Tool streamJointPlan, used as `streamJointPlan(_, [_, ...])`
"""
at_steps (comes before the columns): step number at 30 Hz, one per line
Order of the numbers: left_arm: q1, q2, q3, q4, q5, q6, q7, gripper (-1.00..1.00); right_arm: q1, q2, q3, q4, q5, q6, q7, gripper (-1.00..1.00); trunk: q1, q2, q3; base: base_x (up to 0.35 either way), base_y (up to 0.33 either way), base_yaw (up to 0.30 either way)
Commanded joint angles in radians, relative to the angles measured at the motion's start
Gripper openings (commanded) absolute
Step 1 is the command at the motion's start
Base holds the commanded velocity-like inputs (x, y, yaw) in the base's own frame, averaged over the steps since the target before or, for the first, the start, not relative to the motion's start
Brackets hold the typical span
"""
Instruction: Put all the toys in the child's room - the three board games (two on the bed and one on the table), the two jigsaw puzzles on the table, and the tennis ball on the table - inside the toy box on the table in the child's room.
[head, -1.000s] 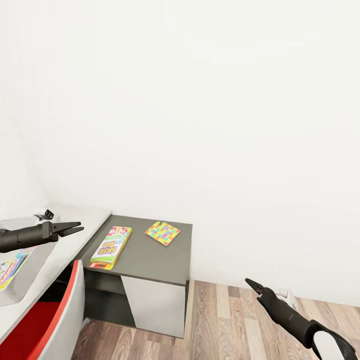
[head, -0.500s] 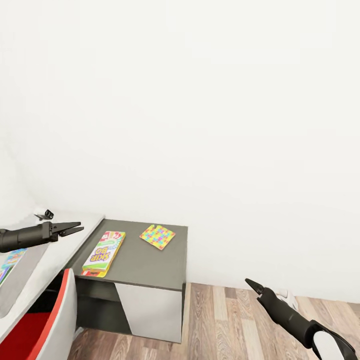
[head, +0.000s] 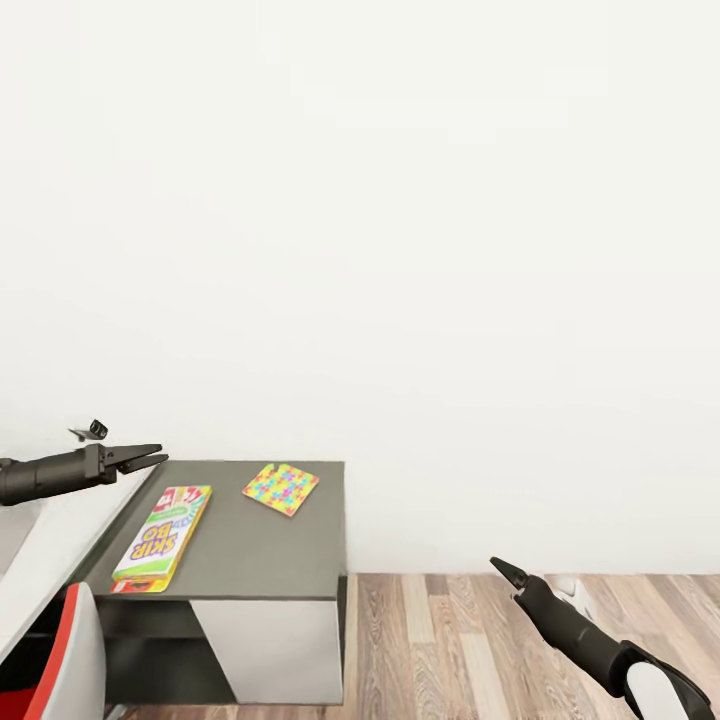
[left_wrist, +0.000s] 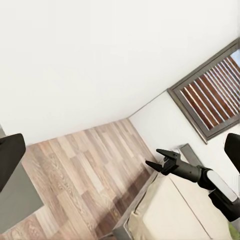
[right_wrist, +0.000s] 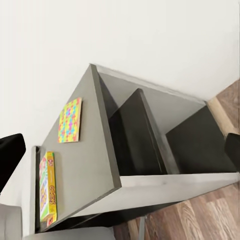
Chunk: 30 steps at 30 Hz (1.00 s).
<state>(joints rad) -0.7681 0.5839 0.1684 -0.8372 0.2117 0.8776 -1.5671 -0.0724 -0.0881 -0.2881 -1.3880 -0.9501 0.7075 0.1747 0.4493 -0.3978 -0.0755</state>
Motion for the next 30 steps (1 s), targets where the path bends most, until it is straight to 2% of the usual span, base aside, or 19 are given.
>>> streamJointPlan(1, [0.000, 0.001, 0.000, 0.000, 0.000, 0.011, -0.004, 1.00, -0.001, 0.000, -0.002, 0.000, 0.002, 0.006, 0.004, 1.00, 0.001, -0.002, -0.002, 0.002, 0.001, -0.260])
streamJointPlan(10, [0.000, 0.000, -0.001, 0.000, 0.000, 0.011, -0.004, 1.00, -0.001, -0.001, -0.002, 0.002, 0.001, 0.006, 0.002, 1.00, 0.001, -0.002, 0.004, 0.017, 0.000, -0.260])
streamJointPlan(19, [0.000, 0.000, -0.001, 0.000, 0.000, 0.011, -0.004, 1.00, -0.001, 0.000, -0.002, 0.003, 0.001, 0.006, 0.000, 1.00, 0.001, -0.002, 0.009, 0.186, 0.000, -0.260])
streamJointPlan(30, [0.002, 0.002, 0.000, 0.000, 0.000, 0.011, -0.004, 1.00, -0.001, 0.000, -0.002, 0.003, 0.001, 0.006, -0.002, 1.00, 0.001, -0.002, 0.016, 0.016, 0.000, -0.260])
